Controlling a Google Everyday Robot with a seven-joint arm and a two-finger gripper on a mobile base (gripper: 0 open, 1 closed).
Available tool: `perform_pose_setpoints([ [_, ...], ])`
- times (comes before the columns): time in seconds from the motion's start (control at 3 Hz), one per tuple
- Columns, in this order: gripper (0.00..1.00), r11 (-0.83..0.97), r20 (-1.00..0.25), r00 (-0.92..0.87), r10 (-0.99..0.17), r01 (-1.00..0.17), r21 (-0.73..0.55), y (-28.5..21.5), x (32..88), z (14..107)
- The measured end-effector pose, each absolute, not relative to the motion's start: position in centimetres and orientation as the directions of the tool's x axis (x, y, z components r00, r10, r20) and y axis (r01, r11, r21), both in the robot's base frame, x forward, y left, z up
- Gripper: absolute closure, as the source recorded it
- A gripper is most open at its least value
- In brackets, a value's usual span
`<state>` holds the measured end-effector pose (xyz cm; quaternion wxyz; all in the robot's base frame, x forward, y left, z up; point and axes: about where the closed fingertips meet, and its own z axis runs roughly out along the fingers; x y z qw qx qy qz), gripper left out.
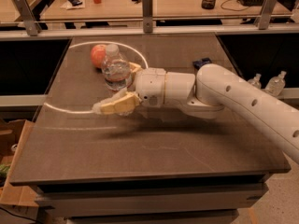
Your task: Knock water bottle over
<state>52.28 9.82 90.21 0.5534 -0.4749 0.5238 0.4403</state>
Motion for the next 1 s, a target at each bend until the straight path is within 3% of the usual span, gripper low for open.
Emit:
perform_pose_setpoints([
  [1.0,0.86,0.141,-0.994,0.108,-0.02,-0.984,-0.11,8.0,53.5,93.8],
])
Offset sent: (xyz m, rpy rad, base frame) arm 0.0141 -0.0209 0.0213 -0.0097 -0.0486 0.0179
